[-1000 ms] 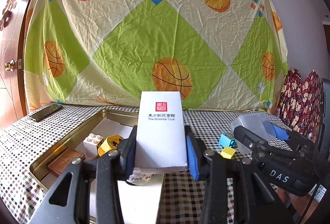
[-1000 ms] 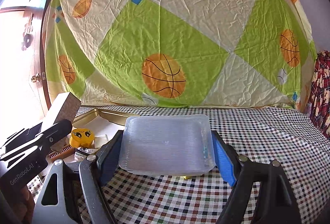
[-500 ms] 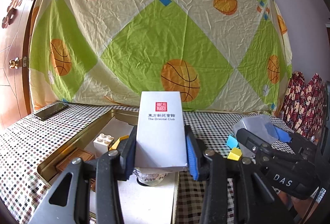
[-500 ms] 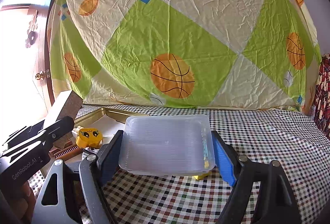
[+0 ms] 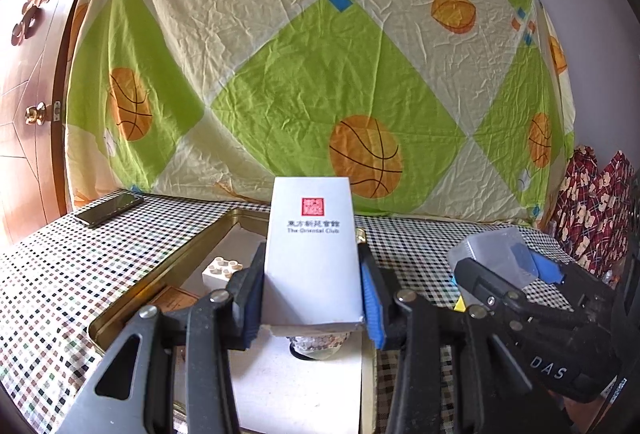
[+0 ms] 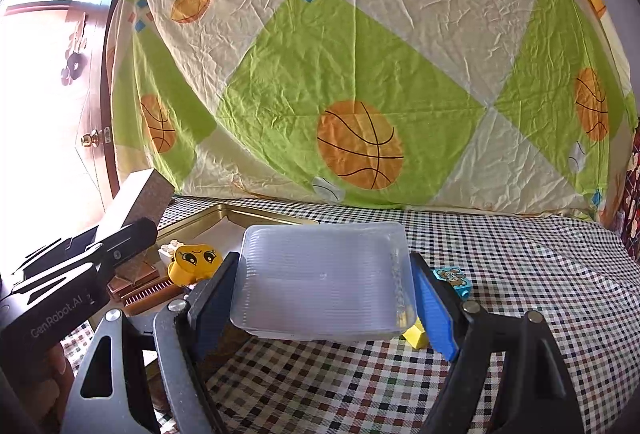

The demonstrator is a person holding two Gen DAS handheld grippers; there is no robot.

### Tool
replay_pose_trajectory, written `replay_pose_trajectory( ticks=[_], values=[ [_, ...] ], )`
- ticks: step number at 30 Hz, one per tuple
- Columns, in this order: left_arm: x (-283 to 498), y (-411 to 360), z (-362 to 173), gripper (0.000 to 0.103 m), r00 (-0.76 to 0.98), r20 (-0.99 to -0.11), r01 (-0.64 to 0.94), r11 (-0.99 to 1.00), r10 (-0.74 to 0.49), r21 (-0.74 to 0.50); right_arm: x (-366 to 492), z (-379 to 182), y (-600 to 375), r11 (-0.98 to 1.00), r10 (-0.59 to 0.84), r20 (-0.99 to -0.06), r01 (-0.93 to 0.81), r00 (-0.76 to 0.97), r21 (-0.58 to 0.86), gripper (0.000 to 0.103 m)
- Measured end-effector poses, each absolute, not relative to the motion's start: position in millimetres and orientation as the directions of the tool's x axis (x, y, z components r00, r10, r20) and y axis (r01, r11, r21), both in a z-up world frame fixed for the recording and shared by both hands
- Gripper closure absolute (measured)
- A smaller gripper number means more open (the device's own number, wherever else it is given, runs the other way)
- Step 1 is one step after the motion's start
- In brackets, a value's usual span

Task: Organize rigid objects
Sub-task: 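Carry the white box with left tool while right tool carries container over the tin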

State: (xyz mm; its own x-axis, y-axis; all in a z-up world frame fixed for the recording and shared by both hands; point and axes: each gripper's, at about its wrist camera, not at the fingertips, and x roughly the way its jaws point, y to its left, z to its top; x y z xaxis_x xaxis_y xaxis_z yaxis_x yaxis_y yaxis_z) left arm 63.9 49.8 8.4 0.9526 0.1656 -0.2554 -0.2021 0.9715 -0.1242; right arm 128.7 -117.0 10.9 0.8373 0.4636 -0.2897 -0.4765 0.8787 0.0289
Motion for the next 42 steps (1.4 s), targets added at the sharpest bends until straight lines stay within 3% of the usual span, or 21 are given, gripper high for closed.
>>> replay_pose_trajectory(
  ticks=[42],
  values=[
    [64.8,100.2,4.9,0.062,0.922,-0.319,-0.27,0.954,0.217,-0.131,129.5,6.2,-60.1,0.811,0.549,-0.357,-0.585,0.756,0.009,0.021]
  ],
)
